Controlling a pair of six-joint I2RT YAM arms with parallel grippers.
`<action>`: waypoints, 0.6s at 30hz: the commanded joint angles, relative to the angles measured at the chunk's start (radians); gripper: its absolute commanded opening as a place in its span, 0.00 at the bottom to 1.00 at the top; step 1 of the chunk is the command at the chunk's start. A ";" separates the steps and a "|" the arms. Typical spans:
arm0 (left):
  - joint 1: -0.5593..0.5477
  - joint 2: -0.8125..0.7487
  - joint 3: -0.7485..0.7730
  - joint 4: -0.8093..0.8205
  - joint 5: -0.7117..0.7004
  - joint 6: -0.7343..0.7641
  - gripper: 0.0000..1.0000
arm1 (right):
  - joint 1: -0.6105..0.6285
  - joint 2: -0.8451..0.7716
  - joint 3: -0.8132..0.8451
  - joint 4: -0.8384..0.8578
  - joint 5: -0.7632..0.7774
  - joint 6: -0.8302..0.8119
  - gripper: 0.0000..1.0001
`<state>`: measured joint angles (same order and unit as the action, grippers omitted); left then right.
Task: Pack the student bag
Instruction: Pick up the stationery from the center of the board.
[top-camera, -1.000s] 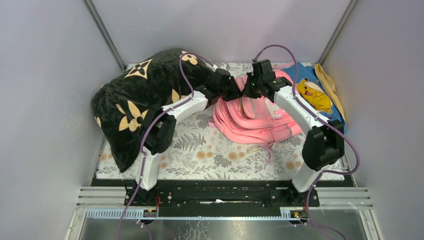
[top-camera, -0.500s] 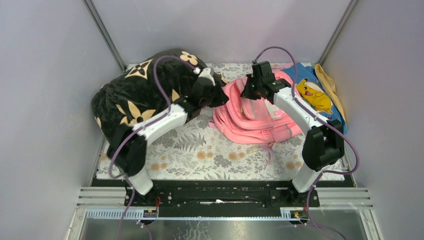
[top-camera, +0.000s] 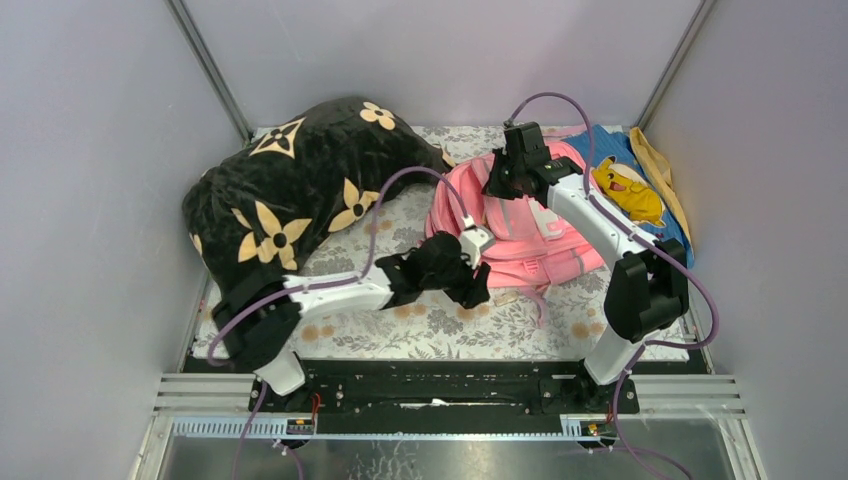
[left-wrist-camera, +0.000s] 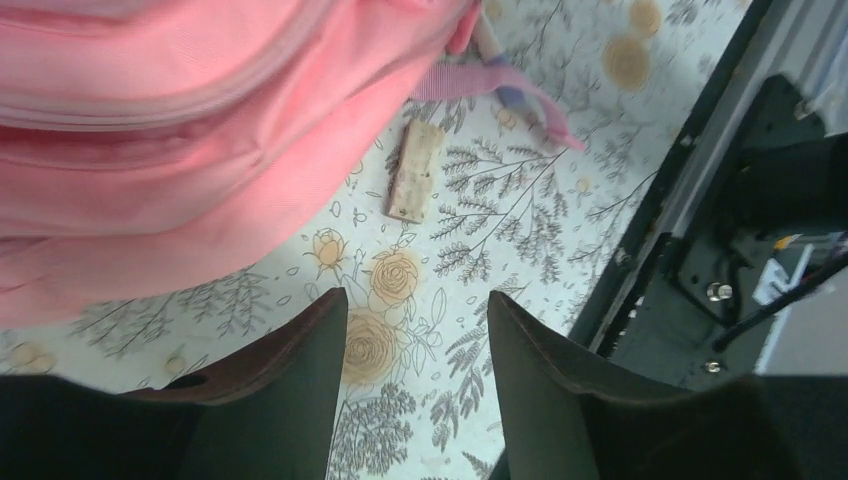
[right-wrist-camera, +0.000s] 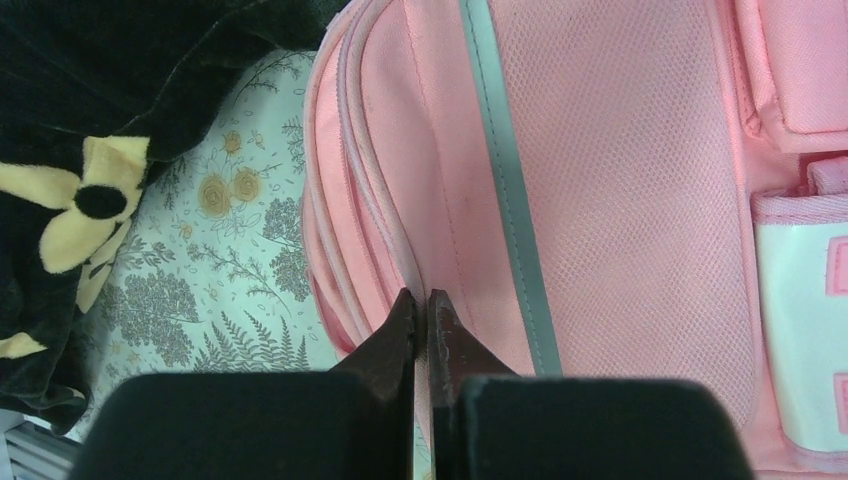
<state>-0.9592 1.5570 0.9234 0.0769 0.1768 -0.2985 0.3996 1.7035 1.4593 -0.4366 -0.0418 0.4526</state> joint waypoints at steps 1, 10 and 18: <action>-0.024 0.132 0.069 0.060 0.046 0.055 0.61 | -0.013 -0.047 0.041 -0.002 0.032 -0.009 0.00; -0.064 0.298 0.138 0.138 -0.031 0.082 0.65 | -0.019 -0.048 0.034 -0.015 0.032 -0.023 0.00; -0.092 0.382 0.189 0.120 -0.172 0.094 0.66 | -0.022 -0.040 0.034 -0.005 0.022 -0.021 0.00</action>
<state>-1.0389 1.9053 1.0821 0.1318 0.1009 -0.2367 0.3920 1.7035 1.4593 -0.4438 -0.0391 0.4412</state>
